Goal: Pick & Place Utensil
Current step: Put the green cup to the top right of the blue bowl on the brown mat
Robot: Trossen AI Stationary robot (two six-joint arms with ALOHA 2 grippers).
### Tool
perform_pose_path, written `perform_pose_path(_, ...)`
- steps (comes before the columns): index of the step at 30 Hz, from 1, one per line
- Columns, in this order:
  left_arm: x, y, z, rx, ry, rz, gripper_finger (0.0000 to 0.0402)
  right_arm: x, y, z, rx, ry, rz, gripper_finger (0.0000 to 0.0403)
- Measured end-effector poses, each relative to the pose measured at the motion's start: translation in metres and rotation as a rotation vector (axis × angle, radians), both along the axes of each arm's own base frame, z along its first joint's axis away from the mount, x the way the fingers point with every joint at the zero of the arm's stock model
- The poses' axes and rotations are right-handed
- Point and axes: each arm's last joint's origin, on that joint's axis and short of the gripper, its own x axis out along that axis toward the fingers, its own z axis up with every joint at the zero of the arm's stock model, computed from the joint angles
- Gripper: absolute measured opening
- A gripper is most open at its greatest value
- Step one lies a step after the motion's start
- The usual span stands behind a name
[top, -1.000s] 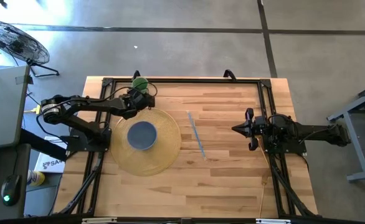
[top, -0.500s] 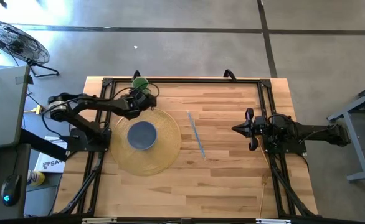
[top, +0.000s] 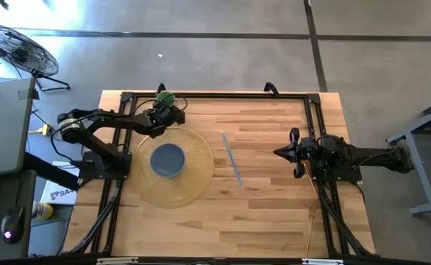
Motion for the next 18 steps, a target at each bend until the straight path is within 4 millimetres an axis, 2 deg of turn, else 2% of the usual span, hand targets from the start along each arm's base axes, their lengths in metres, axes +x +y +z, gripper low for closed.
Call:
perform_pose_path(5, -0.007, 0.005, -0.020, -0.011, -0.037, -0.035, 0.0392, 0.000, 0.000, 0.000, 0.000, 0.000, 0.000, 0.0000)
perform_pose_path(18, -0.011, 0.020, -0.023, 0.066, -0.011, -0.075, 0.0392, 0.000, 0.000, 0.000, 0.000, 0.000, 0.000, 0.0000)
